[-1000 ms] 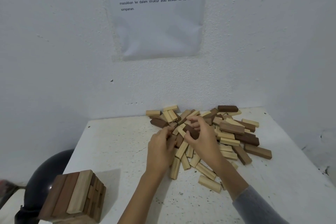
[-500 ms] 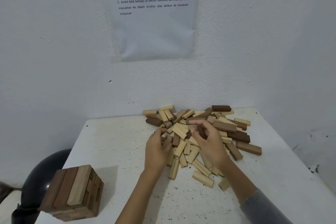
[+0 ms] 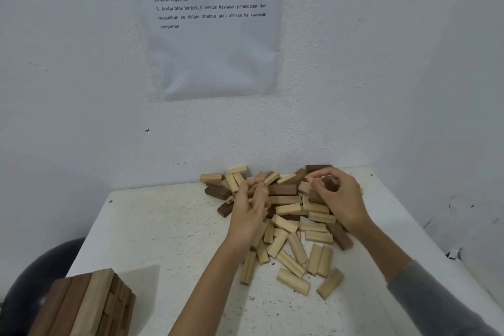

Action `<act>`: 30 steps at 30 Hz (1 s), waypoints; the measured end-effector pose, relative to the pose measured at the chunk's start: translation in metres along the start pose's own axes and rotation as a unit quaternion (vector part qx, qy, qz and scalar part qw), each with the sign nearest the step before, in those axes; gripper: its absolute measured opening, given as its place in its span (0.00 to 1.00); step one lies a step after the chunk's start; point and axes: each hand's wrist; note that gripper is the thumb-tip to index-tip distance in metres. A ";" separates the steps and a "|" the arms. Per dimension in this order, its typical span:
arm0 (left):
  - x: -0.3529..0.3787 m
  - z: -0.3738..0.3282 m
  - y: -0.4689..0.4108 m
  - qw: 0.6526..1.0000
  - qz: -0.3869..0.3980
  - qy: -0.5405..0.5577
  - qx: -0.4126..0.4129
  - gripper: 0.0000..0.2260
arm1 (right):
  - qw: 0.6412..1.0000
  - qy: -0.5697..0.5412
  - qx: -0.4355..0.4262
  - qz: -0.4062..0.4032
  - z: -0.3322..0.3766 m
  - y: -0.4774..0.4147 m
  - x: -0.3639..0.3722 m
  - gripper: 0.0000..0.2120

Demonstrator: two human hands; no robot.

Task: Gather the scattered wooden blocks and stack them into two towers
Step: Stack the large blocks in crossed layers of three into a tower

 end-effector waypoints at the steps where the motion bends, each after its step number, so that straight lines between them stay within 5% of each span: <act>1: 0.002 -0.001 -0.003 1.000 0.010 -0.003 0.000 0.09 | 1.000 0.020 0.002 -0.008 -0.006 -0.007 -0.009 0.02; 19: 0.028 0.007 -0.050 0.998 0.049 0.027 0.025 0.13 | 0.958 0.271 0.033 0.088 -0.068 -0.083 -0.044 0.13; 30: 0.018 0.006 -0.033 0.998 0.035 0.041 0.023 0.12 | 0.974 0.222 0.023 0.035 -0.048 -0.066 -0.040 0.11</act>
Point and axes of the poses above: each hand's wrist, its own y-axis away from the middle knuckle, its own x-axis out of the palm, z = x × y, and after that the axes turned 6 degrees about z, right-handed
